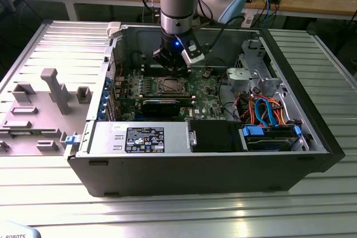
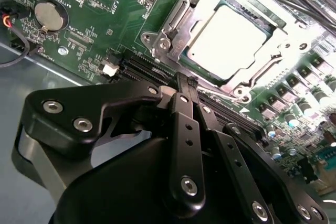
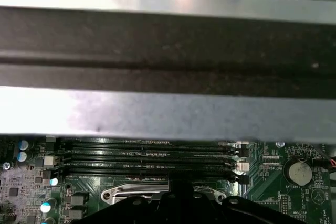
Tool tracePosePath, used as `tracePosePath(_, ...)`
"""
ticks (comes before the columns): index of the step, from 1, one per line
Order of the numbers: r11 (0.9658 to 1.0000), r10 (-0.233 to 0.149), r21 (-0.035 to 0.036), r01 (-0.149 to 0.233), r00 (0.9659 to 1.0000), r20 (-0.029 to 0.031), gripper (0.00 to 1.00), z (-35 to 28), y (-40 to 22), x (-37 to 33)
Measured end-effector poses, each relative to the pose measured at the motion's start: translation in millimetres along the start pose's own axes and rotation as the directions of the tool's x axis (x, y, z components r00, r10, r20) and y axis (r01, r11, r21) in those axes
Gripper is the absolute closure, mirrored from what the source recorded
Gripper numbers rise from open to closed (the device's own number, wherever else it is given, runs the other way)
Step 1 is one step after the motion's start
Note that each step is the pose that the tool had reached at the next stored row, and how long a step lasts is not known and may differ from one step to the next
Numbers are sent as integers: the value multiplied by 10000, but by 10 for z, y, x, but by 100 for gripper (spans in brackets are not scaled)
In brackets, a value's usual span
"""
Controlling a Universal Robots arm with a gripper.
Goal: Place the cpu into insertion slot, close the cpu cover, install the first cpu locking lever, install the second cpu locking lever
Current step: 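Install the first cpu locking lever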
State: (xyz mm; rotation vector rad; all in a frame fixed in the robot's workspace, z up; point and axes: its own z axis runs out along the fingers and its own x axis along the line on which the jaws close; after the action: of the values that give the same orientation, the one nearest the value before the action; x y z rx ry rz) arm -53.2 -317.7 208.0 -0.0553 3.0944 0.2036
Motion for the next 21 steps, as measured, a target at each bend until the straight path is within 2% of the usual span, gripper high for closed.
tracePosePath(21,10000,1,0,-1,10000,0,89,30,-4,-11)
